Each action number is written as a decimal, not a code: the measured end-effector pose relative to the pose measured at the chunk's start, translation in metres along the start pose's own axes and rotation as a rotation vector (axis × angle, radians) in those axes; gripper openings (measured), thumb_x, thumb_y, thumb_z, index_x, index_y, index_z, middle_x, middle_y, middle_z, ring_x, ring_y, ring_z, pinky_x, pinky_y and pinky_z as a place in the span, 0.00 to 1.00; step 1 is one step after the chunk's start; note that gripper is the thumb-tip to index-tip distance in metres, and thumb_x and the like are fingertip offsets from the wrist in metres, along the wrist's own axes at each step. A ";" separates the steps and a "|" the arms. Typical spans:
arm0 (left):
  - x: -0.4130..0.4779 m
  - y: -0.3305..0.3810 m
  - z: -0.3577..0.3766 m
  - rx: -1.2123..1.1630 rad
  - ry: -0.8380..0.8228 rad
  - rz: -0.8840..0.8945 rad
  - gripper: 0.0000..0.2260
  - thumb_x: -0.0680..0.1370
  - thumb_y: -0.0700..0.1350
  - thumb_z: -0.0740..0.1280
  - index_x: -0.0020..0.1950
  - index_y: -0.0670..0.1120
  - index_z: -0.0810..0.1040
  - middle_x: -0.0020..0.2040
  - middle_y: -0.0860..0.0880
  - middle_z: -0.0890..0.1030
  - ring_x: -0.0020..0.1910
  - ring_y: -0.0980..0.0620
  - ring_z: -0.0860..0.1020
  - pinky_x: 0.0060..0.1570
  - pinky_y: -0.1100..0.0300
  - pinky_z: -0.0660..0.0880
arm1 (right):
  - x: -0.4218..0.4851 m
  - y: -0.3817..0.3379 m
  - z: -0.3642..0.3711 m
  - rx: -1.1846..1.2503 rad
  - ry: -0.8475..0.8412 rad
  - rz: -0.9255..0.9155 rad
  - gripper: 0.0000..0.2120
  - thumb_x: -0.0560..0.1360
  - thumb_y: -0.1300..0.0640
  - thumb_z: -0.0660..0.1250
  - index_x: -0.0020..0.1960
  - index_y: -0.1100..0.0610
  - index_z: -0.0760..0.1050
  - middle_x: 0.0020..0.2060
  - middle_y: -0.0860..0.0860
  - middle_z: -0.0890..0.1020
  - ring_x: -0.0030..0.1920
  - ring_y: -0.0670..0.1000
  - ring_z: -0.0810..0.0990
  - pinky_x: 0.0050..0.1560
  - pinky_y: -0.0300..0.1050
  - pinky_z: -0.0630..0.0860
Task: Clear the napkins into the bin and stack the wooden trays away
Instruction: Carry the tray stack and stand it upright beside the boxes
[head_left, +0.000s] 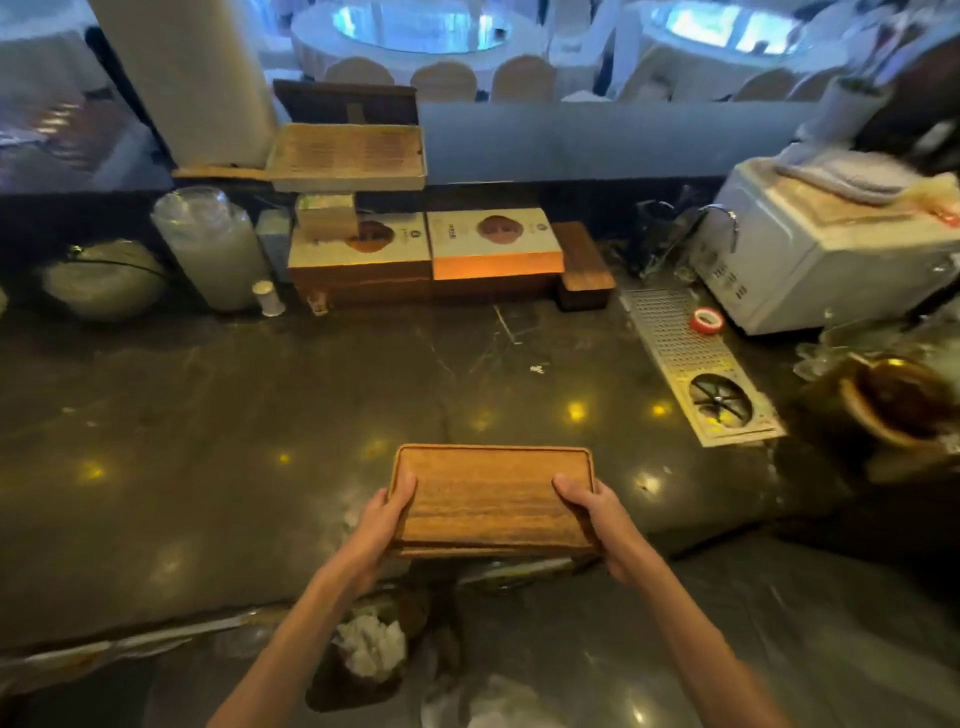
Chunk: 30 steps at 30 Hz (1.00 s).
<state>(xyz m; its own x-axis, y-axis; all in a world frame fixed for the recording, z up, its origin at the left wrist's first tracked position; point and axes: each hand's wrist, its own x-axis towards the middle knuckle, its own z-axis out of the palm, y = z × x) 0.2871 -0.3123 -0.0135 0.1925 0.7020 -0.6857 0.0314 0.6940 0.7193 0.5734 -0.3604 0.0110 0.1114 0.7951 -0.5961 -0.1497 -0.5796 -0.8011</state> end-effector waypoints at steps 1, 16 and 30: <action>-0.001 -0.004 0.011 -0.005 0.001 -0.005 0.28 0.75 0.64 0.63 0.68 0.46 0.69 0.58 0.45 0.81 0.56 0.47 0.81 0.54 0.51 0.79 | -0.006 -0.001 -0.011 0.001 0.015 0.009 0.26 0.71 0.44 0.71 0.63 0.56 0.73 0.52 0.56 0.85 0.51 0.56 0.85 0.47 0.49 0.80; 0.048 0.076 0.184 -0.438 -0.060 0.092 0.24 0.73 0.61 0.66 0.60 0.46 0.78 0.49 0.45 0.85 0.50 0.49 0.82 0.47 0.52 0.79 | 0.046 -0.074 -0.160 0.279 0.036 0.009 0.25 0.74 0.48 0.70 0.66 0.59 0.71 0.59 0.62 0.81 0.58 0.62 0.80 0.49 0.54 0.80; 0.195 0.210 0.367 -0.580 0.126 0.109 0.31 0.71 0.43 0.76 0.67 0.53 0.61 0.59 0.44 0.78 0.55 0.45 0.78 0.55 0.44 0.77 | 0.190 -0.180 -0.200 0.337 0.080 -0.146 0.35 0.69 0.46 0.75 0.72 0.48 0.65 0.61 0.53 0.79 0.60 0.55 0.79 0.57 0.56 0.79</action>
<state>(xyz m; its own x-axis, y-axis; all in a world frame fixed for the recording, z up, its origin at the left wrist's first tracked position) 0.6907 -0.0882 0.0451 0.0461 0.7627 -0.6451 -0.5287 0.5666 0.6321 0.8180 -0.1405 0.0310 0.2299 0.8410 -0.4897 -0.4399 -0.3591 -0.8231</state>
